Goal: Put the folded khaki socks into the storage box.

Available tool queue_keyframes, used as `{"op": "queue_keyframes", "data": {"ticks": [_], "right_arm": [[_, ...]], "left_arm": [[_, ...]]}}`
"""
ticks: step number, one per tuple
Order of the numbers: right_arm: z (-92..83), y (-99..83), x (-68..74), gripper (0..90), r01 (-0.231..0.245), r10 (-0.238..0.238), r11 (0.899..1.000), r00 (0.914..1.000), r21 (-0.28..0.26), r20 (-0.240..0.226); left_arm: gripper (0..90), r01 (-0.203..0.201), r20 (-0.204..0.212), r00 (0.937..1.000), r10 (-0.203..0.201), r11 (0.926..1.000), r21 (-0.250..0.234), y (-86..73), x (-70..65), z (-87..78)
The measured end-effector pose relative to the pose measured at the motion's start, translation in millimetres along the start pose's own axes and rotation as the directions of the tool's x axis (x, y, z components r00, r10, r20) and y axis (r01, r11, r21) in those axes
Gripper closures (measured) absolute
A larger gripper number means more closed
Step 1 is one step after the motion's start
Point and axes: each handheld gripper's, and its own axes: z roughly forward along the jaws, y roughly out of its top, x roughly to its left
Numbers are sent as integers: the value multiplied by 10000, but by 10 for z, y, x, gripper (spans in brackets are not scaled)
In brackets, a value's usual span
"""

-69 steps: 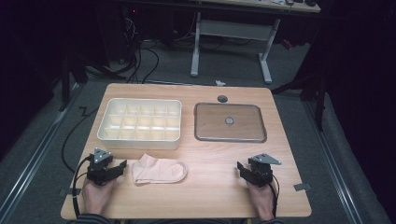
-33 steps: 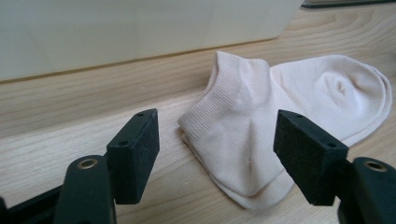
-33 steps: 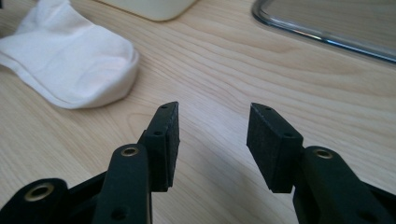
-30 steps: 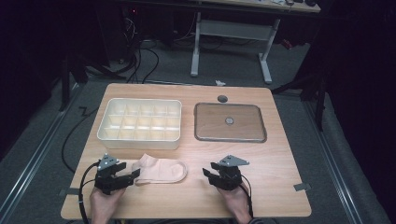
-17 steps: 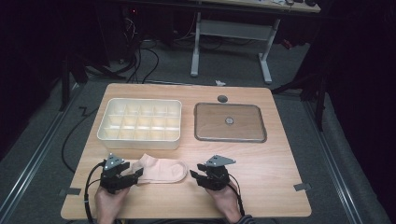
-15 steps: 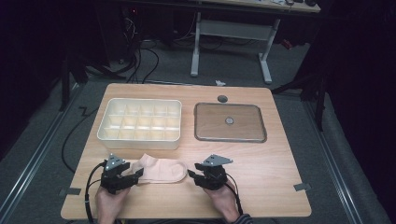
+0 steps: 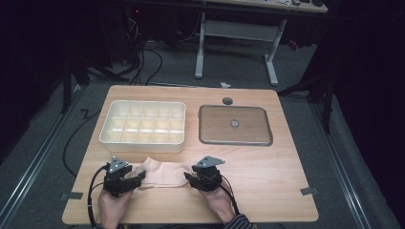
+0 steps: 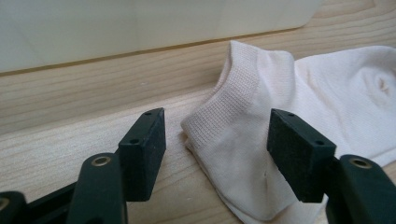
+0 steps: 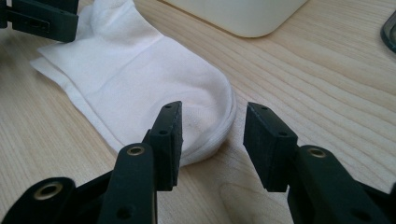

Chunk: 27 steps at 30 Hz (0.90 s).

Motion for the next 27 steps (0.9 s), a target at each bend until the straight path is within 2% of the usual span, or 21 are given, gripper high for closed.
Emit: {"op": "queue_keyframes", "data": {"ticks": [3,4,5,10,13,16,19,22,25,27], "right_arm": [[16,2,-1,576,-59,59,10000,10000,75,-13],[25,3,4,583,81,-81,9999,9999,119,58],[25,3,4,583,81,-81,9999,9999,119,58],[55,-6,2,625,226,-228,9993,9997,296,88],[70,-13,3,643,363,-367,9984,9993,434,93],[67,-15,4,693,417,-419,9981,9991,460,29],[66,-16,5,718,420,-419,9980,9991,478,-23],[71,-18,6,776,473,-468,9978,9988,456,-130],[77,-21,34,817,678,-678,9970,9977,378,-3],[76,-21,41,824,726,-728,9967,9973,374,28]], "left_arm": [[390,-173,-71,9998,175,9996,224,-6,-7,33],[391,-330,-117,9994,333,9991,270,-13,-19,46],[393,-330,-117,9994,333,9991,270,-13,-19,46],[433,-820,-375,9958,833,9961,333,-14,-60,60],[462,-972,-367,9945,982,9949,260,-18,-80,68],[566,-1150,-210,9930,1159,9927,375,-4,-101,66],[607,-1211,49,9926,1210,9915,468,10,-106,64],[691,-1298,245,9914,1287,9903,499,18,-105,63],[757,-1180,552,9918,1150,9915,547,15,-101,59],[764,-1156,632,9917,1122,9918,535,11,-96,56]]}}
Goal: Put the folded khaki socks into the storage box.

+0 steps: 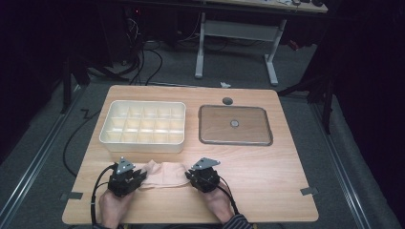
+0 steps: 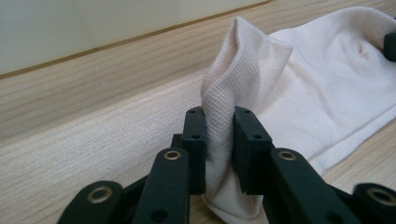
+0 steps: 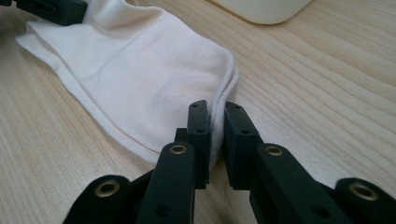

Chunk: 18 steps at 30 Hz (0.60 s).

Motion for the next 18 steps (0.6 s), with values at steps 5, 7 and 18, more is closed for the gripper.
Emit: {"op": "queue_keyframes", "data": {"ticks": [5,7,18], "right_arm": [[-7,-4,-5,864,-10,10,10000,10000,-75,-28],[-19,-5,-2,866,-19,19,10000,10000,-87,-36],[-172,3,-30,869,-218,215,9984,9997,-522,-66]], "left_arm": [[786,78,94,9999,-76,9998,-183,-14,12,2],[789,98,162,9998,-94,9996,-261,-9,12,-1],[793,301,765,9968,-228,9950,-956,70,-37,-68]]}}
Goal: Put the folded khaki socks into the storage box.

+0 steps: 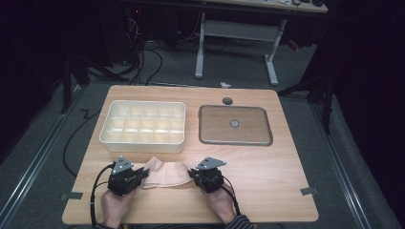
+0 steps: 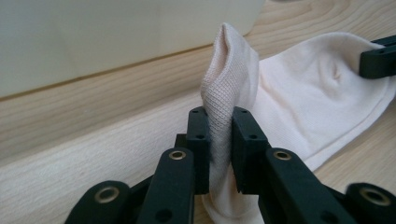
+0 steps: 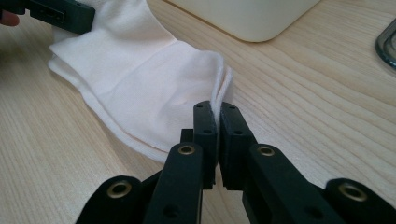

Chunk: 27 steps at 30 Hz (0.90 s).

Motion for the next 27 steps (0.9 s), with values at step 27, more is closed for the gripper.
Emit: {"op": "queue_keyframes", "data": {"ticks": [27], "right_arm": [[-505,-201,-400,868,-832,886,9944,9926,-659,835]], "left_arm": [[791,-790,1057,9907,853,9950,-618,304,-442,233]]}}
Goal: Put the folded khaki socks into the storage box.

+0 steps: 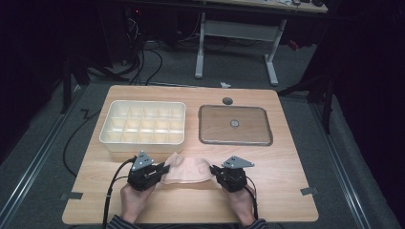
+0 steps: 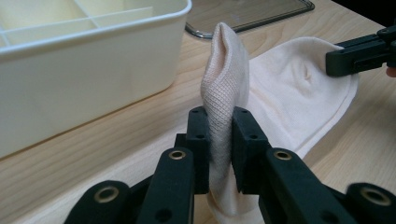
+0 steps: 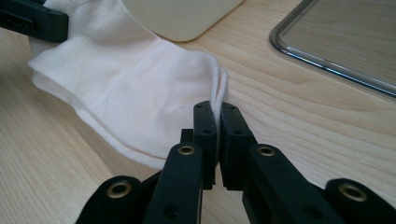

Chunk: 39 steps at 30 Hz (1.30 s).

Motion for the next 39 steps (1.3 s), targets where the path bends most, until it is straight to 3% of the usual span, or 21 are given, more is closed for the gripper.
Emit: {"op": "queue_keyframes", "data": {"ticks": [14,22,27,31,33,35,39], "right_arm": [[-169,-181,-263,868,-531,529,9986,9963,10,683],[-169,-227,-356,867,-766,759,9971,9917,35,1037],[-104,-248,-386,865,-796,766,9966,9902,211,1167],[-50,-264,-389,852,-863,808,9954,9898,424,1175],[-32,-265,-389,791,-899,836,9948,9889,473,1227],[-23,-267,-400,743,-907,839,9947,9884,493,1264],[-8,-272,-421,673,-912,805,9937,9852,654,1510]], "left_arm": [[787,-187,523,9985,172,9994,292,75,-181,374],[777,-304,210,9993,296,9988,387,120,-204,536],[762,-307,-27,9995,309,9970,706,93,-176,626],[694,-205,-399,9989,244,9952,962,76,-165,624],[616,7,-445,9990,36,9952,982,71,-162,600],[538,-51,-685,9976,119,9951,987,56,-167,581],[464,-197,-990,9946,308,9937,1106,39,-178,574]]}}
